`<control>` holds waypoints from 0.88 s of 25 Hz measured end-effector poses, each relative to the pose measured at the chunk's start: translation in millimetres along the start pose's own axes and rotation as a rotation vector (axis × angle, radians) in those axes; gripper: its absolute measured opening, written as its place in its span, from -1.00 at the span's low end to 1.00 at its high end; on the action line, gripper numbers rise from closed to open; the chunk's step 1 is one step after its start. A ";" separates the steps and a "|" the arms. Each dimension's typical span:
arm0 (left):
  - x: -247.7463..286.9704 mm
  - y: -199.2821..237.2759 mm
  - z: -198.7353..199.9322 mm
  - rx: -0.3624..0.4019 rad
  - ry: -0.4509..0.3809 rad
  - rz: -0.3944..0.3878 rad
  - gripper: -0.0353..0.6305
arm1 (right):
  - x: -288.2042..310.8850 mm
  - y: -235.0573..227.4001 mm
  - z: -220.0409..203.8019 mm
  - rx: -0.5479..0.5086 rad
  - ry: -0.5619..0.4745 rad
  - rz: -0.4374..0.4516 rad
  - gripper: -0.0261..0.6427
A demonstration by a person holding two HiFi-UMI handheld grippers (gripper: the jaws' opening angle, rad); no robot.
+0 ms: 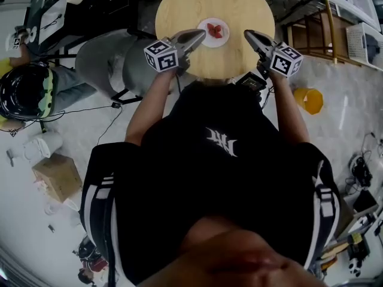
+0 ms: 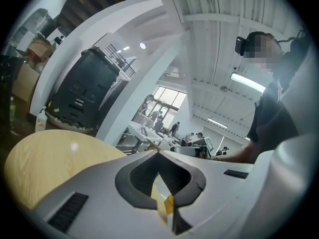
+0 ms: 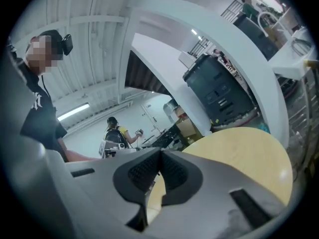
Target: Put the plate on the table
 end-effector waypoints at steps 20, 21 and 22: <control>26.4 -50.6 -8.4 0.035 0.025 0.008 -0.89 | -17.6 28.7 -16.6 -0.111 0.042 0.214 -0.93; 26.2 -50.4 -10.5 0.032 0.026 0.006 -0.89 | -18.0 29.8 -16.3 -0.116 0.038 0.216 -0.93; 26.0 -49.4 -12.9 0.029 0.028 0.005 -0.89 | -19.0 30.2 -15.8 -0.119 0.034 0.212 -0.93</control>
Point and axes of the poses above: the fingertips, and each gripper's own axes: x forward along the fingers, y to its left, z out of its top, the point moved 8 cm from there along -x, backward along the fingers, and after that the axes turned 11 degrees about -z, right-handed, at the moved point
